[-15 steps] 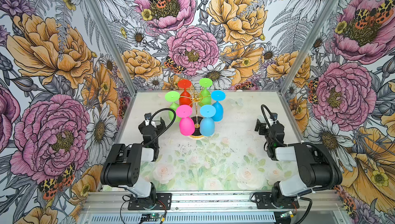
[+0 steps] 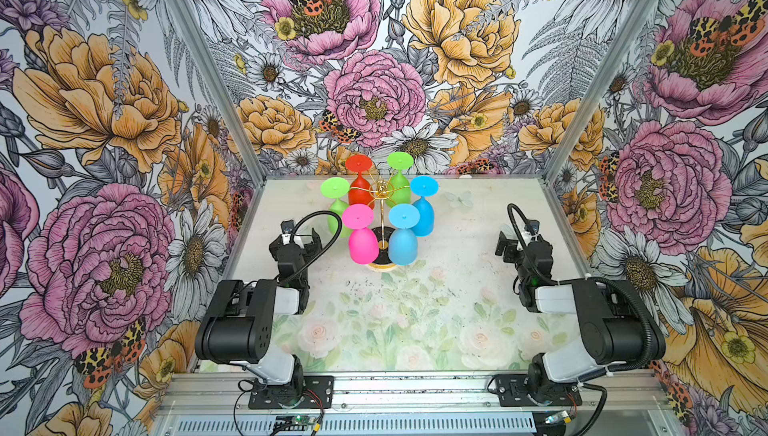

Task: Take the wine glass off the wine glass rack
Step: 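Raise both grippers from rest toward the glass rack, then reach the right gripper to the light blue glass's base nearest it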

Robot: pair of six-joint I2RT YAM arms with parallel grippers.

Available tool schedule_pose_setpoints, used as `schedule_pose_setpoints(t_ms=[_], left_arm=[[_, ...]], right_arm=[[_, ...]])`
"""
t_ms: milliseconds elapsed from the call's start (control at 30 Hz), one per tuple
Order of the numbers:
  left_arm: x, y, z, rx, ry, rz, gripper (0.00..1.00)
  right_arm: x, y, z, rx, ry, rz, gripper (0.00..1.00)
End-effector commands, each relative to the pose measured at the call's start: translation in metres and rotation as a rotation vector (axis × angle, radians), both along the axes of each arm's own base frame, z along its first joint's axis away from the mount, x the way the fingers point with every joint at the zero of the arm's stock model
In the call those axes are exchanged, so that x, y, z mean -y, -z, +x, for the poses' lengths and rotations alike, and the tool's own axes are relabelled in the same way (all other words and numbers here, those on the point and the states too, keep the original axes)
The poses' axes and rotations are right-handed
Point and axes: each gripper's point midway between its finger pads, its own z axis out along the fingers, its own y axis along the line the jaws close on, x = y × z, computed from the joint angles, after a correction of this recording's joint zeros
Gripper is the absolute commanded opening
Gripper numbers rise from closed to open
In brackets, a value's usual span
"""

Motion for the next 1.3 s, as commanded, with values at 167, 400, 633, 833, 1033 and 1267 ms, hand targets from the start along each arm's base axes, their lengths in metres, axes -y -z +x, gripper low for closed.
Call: schedule_pose_setpoints(t_ms=[167, 400, 633, 833, 1033, 1267], left_arm=[[-0.001, -0.007, 0.000, 0.031, -0.011, -0.007, 0.99], [-0.005, -0.012, -0.006, 0.060, -0.004, -0.035, 0.99], [-0.017, -0.045, -0.024, 0.042, -0.065, -0.083, 0.99], [-0.024, -0.087, -0.056, 0.087, -0.141, -0.151, 0.99], [-0.027, -0.121, -0.093, 0.092, -0.211, -0.233, 0.99], [0.002, -0.163, -0.111, 0.030, -0.061, -0.323, 0.99]], right_arm=[[-0.002, -0.007, 0.005, 0.018, -0.005, -0.012, 0.99], [0.008, -0.017, 0.002, 0.031, 0.062, -0.007, 0.99], [0.015, -0.048, -0.005, -0.013, 0.126, 0.012, 0.98], [0.003, -0.070, -0.013, -0.098, 0.115, 0.126, 0.94], [-0.041, -0.112, -0.022, -0.156, -0.072, 0.277, 0.86], [-0.099, -0.171, -0.040, -0.141, -0.317, 0.524, 0.82]])
